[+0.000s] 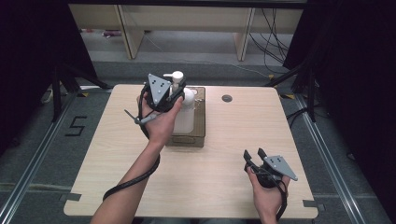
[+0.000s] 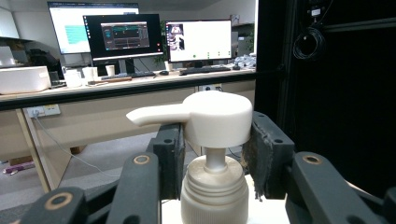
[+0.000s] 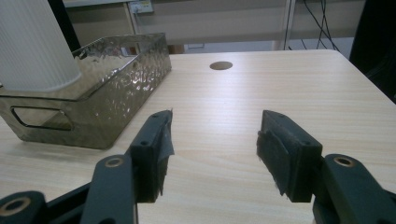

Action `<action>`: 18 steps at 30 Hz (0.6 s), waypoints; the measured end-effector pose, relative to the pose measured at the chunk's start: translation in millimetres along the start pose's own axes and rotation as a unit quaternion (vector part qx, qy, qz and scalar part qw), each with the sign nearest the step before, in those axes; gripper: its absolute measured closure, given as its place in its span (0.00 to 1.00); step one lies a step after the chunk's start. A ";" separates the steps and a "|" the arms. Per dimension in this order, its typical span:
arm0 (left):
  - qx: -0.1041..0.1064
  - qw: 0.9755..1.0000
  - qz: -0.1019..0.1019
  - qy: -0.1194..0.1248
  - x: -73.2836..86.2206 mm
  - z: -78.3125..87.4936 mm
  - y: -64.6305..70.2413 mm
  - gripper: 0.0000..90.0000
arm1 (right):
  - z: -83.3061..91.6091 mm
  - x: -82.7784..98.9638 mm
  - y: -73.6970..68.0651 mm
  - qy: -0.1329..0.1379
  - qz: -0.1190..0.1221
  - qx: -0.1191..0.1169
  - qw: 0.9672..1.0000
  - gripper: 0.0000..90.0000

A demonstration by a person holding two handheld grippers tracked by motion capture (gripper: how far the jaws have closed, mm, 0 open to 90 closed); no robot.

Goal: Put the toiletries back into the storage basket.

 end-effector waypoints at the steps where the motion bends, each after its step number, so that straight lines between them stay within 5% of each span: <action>1: 0.001 1.000 0.001 0.000 0.7 0.2 0.4 0.66 | -0.2 0.4 -1.1 -0.002 -0.006 -0.004 1.000 0.50; 11: 0.001 1.000 0.000 -0.009 10.1 2.6 0.7 0.66 | -0.2 0.3 1.0 0.003 0.001 0.009 1.000 0.50; 16: 0.001 1.000 0.001 -0.013 14.7 4.2 -0.1 0.66 | -0.4 2.2 -2.8 -0.003 -0.019 0.004 1.000 0.50; 18: 0.000 1.000 0.001 -0.014 16.6 5.0 -0.2 0.66 | -0.9 2.1 -1.4 -0.004 -0.005 0.003 1.000 0.50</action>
Point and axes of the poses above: each handheld gripper's, and its own axes: z roughly backward along the jaws, x roughly out of its underside, y roughly to its right, the point moved 8 cm from there along -z, roughly forward along the jaws, and after that the axes turned 2 degrees about -z, right-handed, at the moved point
